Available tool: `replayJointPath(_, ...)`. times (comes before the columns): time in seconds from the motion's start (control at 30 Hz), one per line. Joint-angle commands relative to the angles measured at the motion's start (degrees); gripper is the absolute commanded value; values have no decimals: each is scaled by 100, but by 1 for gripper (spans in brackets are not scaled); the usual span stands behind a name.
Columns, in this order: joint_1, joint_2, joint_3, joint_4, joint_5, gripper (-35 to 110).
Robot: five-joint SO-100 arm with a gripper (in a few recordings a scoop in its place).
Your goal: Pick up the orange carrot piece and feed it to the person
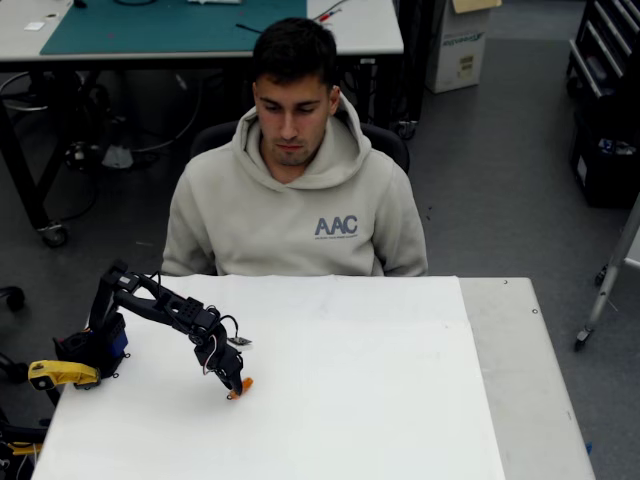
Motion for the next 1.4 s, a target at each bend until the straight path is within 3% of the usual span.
replayJointPath(0.0, 53, -70, -220, 88, -141, -2)
replayJointPath(0.43, 105, -264, -229, 18, -158, 7)
replayJointPath(0.8, 114, -281, -229, 18, -149, -3)
replayJointPath(1.03, 114, -281, -229, 9, -185, 9)
replayJointPath(1.37, 114, -281, -220, 88, -1046, 19)
